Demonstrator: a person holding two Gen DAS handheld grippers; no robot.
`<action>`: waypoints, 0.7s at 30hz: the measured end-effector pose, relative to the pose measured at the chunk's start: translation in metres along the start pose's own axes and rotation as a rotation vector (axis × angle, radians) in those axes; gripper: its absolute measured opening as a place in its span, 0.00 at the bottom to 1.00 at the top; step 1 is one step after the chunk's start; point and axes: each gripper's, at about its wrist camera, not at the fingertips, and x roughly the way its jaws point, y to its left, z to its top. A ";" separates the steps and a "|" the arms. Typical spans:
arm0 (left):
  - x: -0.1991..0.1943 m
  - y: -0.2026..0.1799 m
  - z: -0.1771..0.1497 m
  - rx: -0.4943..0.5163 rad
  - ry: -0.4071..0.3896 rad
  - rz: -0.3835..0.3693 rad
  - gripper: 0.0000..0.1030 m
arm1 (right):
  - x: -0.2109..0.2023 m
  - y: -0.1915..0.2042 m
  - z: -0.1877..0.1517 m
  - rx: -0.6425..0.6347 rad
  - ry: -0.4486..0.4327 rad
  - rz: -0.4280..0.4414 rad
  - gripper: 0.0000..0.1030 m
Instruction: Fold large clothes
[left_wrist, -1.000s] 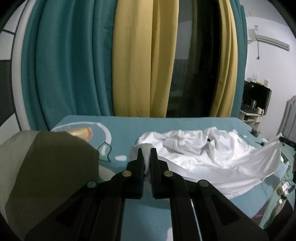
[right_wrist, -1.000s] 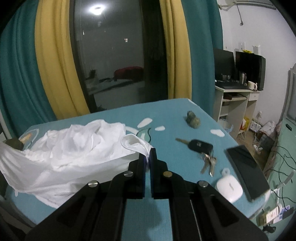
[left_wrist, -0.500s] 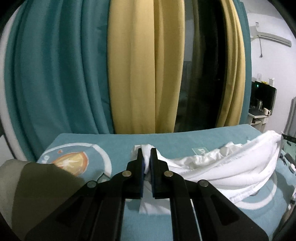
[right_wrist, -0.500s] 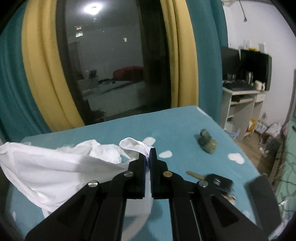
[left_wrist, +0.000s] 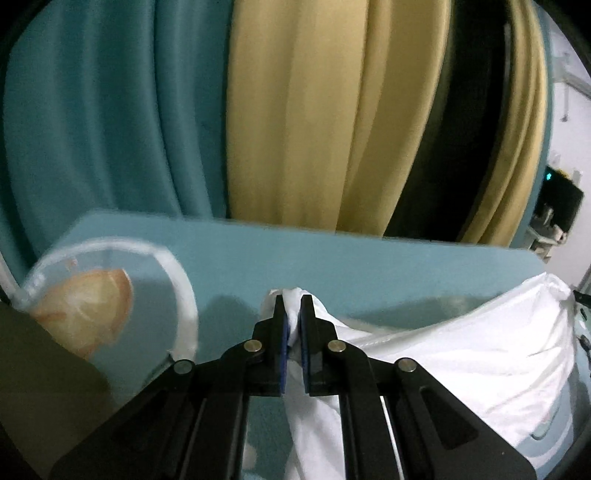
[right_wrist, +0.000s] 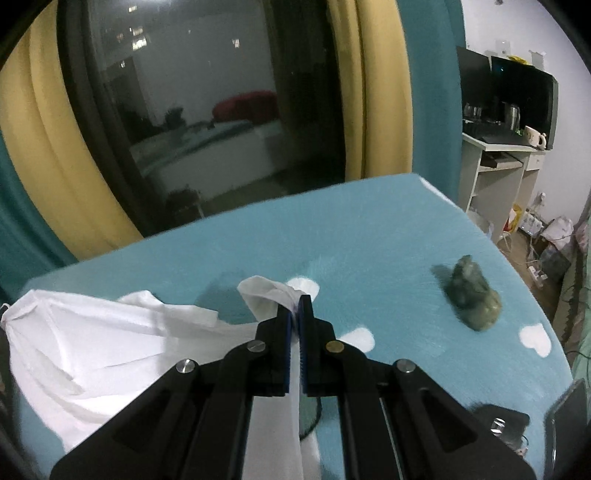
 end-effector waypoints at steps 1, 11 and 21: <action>0.011 0.001 -0.003 -0.007 0.033 0.005 0.07 | 0.008 0.002 -0.001 -0.010 0.016 -0.016 0.03; 0.003 0.015 -0.009 -0.102 0.008 0.042 0.58 | 0.005 0.026 -0.010 -0.167 0.019 -0.216 0.52; -0.076 -0.046 -0.013 0.113 -0.153 -0.080 0.60 | -0.083 0.120 -0.080 -0.548 -0.036 0.106 0.52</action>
